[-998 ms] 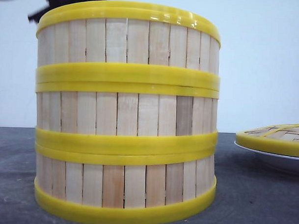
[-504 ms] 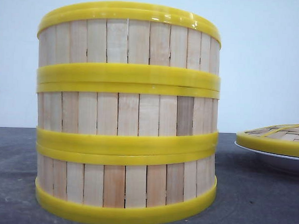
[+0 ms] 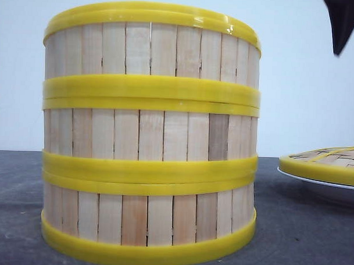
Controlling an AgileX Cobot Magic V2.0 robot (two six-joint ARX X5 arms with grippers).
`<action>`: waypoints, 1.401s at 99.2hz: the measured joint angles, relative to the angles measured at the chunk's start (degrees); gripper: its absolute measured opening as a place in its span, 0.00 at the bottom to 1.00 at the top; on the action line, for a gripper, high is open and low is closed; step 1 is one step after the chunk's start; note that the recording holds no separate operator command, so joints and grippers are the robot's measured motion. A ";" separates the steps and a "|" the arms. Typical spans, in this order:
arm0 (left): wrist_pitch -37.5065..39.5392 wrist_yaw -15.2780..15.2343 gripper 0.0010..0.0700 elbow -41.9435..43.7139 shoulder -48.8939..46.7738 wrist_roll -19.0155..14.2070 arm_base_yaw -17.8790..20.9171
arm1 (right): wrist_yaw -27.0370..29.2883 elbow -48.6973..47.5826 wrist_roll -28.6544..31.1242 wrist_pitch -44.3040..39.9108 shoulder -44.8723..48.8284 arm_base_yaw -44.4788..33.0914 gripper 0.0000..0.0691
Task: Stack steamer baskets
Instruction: 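Lower right gripper onto the bamboo lid's center hub and grasp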
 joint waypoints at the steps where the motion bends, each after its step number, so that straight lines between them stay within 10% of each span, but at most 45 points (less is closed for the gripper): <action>1: -0.15 0.00 0.38 0.04 -0.35 -0.02 0.00 | -0.26 0.00 0.00 0.02 0.44 -0.22 0.61; 139: -2.49 -0.04 0.38 0.44 -3.04 -0.63 0.00 | -5.11 -0.50 1.33 1.66 18.80 -6.23 0.20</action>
